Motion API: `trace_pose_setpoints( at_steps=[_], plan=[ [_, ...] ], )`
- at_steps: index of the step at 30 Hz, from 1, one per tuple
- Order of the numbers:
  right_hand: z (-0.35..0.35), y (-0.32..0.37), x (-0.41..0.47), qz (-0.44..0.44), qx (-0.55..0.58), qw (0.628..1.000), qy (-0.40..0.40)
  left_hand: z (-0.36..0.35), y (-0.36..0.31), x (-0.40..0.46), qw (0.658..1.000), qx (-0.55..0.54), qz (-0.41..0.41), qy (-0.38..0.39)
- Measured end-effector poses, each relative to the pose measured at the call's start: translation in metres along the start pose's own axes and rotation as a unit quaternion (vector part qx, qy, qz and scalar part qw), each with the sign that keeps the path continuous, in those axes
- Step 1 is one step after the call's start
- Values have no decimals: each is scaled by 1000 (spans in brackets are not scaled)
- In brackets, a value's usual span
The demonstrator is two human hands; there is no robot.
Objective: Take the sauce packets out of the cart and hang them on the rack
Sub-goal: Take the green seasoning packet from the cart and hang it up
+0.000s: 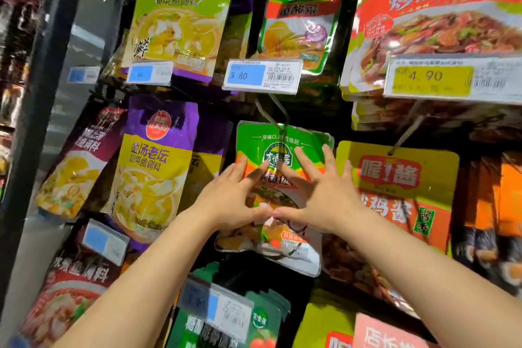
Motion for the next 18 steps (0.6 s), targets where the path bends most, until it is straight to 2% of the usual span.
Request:
trace_pose_setpoints(
  at_steps=[3,7,10,12,14,16,18],
  plan=[
    [3,6,-4,6,-33,999,15,2,-1,-9,999,-27,21,-7],
    [27,15,-17,13,-60,997,40,4,-9,-35,994,24,52,-97],
    [58,20,-41,27,-41,999,22,8,-15,-79,984,0,42,-173],
    [76,31,-63,64,27,997,-29,14,-20,-123,972,-49,78,-217],
    [87,52,-87,113,170,978,-52,19,-28,-176,958,-85,126,-241],
    [90,82,-114,158,324,932,-35,22,-35,-233,957,-72,161,-231],
    [83,120,-144,205,425,882,7,21,-43,-297,952,-61,217,-205]
  ],
)
Point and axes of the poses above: each hand's wrist, its own x-axis towards the middle knuckle, its own z-axis out of the back of the hand, y = z × x, the point moved 1 cm from there along x, towards the middle knuckle, and after that the axes turned 4 degrees about -y, right-handed, at the moved point
